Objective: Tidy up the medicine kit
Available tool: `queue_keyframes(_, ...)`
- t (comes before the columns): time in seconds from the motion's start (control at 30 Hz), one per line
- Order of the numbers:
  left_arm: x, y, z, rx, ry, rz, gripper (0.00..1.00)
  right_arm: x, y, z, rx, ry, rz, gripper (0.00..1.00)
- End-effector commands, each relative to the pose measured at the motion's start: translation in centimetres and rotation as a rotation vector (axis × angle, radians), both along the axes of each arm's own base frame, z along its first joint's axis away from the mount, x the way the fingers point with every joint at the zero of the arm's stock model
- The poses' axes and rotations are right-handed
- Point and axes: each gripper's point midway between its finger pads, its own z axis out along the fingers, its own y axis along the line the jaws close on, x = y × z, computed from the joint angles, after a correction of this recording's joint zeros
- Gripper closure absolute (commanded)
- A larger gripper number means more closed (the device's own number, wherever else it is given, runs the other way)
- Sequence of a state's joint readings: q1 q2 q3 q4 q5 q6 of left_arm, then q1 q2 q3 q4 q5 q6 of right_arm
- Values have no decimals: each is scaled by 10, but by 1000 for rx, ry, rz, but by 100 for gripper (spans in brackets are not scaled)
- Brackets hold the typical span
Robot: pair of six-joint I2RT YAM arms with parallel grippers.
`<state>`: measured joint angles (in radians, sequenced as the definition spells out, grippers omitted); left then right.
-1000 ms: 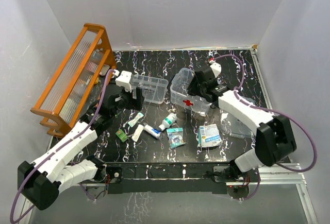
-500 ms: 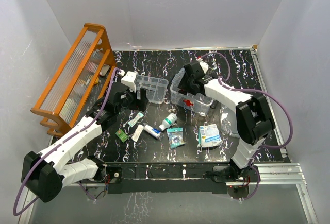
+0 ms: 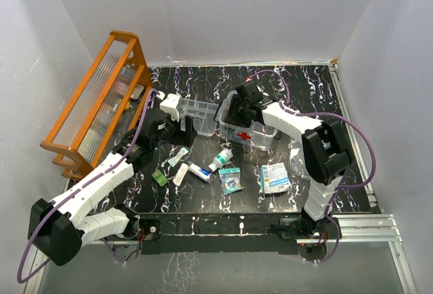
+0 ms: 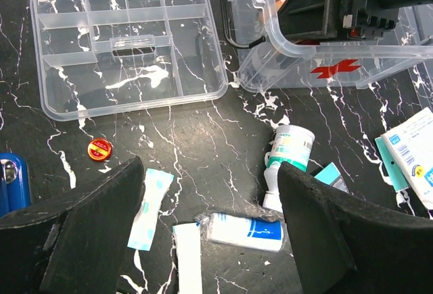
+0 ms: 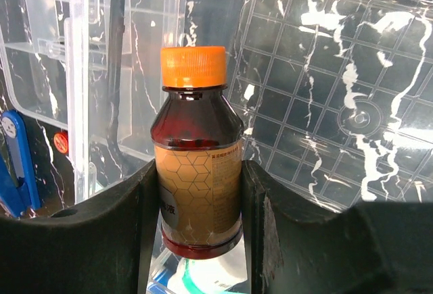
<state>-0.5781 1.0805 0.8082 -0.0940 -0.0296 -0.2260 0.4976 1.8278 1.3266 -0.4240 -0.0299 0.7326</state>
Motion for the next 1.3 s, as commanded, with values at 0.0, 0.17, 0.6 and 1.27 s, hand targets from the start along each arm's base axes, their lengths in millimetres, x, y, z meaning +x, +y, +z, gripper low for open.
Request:
queue_keyframes(0.0,1,-3,24,-35,-46,-12,21,6,16,19,38,-40,2,66)
queue_keyframes(0.17,1,1,25,-35,-68,2,21,6,14,6,42,-8,-58,61)
queue_keyframes(0.6,4,2,23,-19,-62,9,21,5,29,-4,84,35,-12,43)
queue_keyframes(1.27,-18,-28,10,-120,68,-129,20,1,-3,80,-6,-188,20,43)
